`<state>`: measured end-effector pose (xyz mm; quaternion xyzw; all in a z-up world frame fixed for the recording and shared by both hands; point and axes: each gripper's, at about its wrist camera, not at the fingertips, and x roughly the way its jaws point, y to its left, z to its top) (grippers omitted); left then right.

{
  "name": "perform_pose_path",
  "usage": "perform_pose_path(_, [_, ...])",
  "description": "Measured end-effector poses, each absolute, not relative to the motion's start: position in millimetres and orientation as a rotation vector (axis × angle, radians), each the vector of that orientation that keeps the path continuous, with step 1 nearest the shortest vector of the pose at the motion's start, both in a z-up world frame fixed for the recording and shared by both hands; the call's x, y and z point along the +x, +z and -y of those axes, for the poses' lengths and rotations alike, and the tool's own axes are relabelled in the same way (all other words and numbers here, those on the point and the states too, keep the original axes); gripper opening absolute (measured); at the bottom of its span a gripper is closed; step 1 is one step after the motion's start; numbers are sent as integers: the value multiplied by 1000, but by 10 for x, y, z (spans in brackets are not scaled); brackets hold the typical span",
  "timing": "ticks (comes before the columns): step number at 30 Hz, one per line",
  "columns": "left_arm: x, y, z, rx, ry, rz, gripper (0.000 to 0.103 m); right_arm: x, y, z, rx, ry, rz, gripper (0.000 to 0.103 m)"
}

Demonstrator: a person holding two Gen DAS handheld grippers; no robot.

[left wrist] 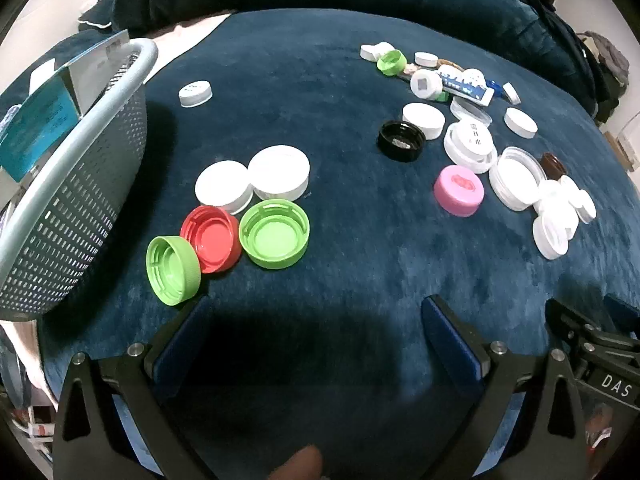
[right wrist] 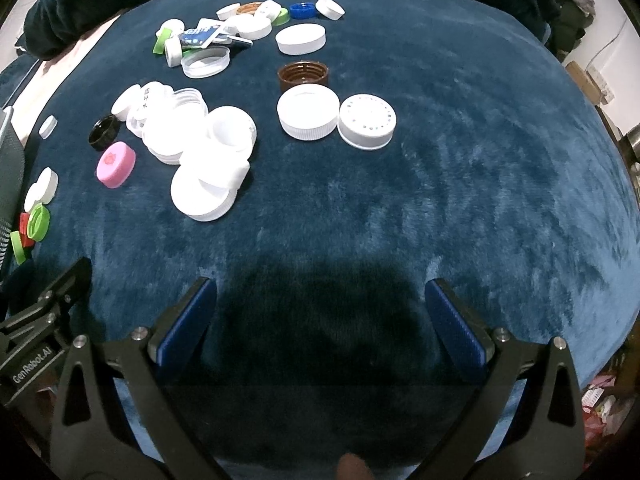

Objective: Organize objects
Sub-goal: 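Move the right gripper toward the green cap beside the red cap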

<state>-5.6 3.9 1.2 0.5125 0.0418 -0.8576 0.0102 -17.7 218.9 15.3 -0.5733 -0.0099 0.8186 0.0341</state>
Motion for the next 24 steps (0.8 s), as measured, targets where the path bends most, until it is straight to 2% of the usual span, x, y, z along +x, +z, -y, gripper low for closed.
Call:
perform_pose_path(16, [-71, 53, -19, 1605, -2676, -98, 103, -439, 182, -2324, -1754, 2522, 39, 103])
perform_pose_path(24, [109, 277, 235, 1520, -2655, -300, 103, -585, 286, -2378, -1742, 2533, 76, 103])
